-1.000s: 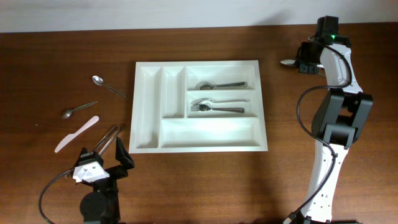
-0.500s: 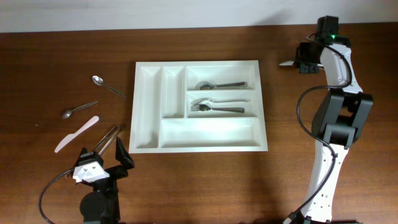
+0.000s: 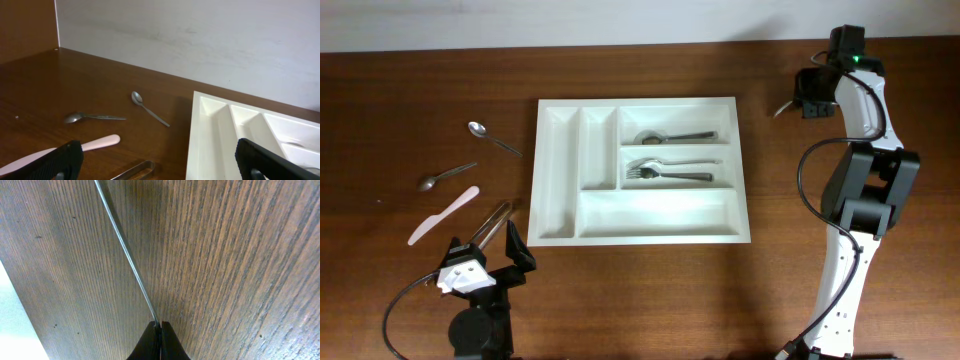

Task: Pack container
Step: 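Lift the spoon and carry it over the tray's upper compartment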

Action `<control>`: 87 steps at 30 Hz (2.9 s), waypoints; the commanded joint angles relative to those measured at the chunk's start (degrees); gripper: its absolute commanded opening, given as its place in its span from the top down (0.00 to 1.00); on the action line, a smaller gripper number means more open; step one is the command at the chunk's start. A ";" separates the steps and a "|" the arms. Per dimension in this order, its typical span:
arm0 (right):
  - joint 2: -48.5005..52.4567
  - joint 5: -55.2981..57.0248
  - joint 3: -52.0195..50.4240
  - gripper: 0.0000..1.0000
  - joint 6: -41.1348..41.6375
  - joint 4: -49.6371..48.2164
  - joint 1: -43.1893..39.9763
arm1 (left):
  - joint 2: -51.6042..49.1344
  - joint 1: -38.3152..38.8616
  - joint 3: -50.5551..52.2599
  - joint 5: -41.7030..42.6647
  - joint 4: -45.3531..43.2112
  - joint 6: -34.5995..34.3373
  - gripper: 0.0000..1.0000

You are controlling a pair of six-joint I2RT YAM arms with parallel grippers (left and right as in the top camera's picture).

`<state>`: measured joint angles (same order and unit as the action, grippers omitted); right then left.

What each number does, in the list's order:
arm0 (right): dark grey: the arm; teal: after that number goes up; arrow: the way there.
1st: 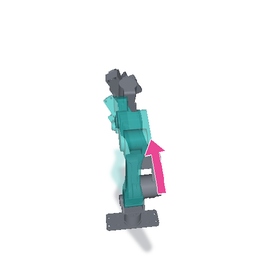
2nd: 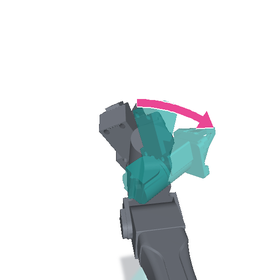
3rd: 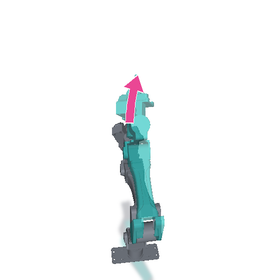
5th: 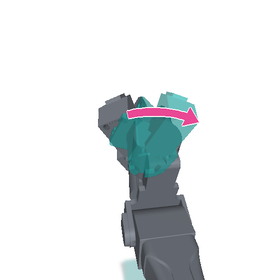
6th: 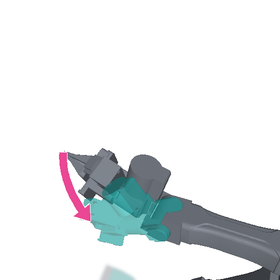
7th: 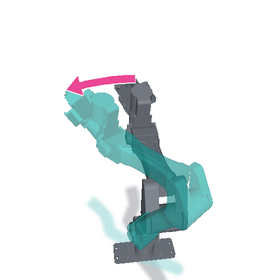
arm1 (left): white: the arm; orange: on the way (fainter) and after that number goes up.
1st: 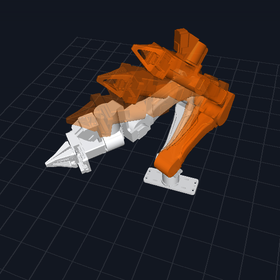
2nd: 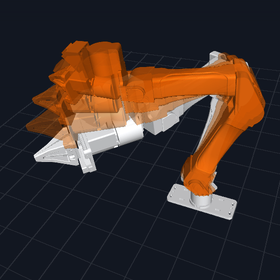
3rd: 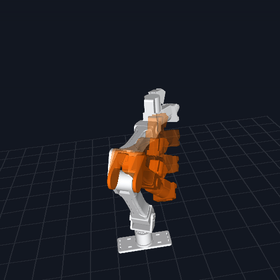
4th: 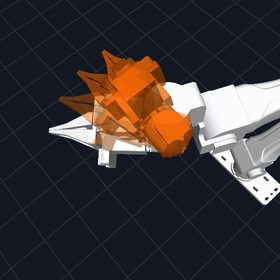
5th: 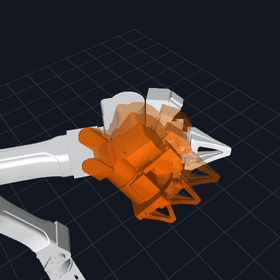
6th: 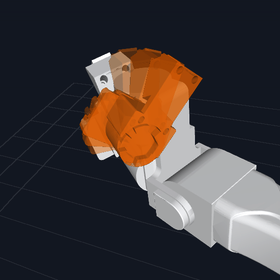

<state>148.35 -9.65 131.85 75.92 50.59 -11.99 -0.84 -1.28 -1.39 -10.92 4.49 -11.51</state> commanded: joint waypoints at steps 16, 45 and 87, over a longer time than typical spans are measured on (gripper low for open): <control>1.14 -9.90 2.58 0.96 -8.02 -3.91 0.37 | 0.48 -0.33 0.50 0.66 -0.04 0.72 0.01; -0.15 -8.33 23.02 0.96 -22.32 21.75 5.33 | 0.48 -0.33 0.50 0.66 -0.04 0.72 0.01; -0.17 6.82 22.99 0.96 22.14 34.23 31.47 | 0.48 -0.33 0.50 0.66 -0.02 0.72 0.01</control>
<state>148.86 -6.68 153.56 97.08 84.58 19.59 -0.84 -1.28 -1.39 -10.90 4.51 -11.51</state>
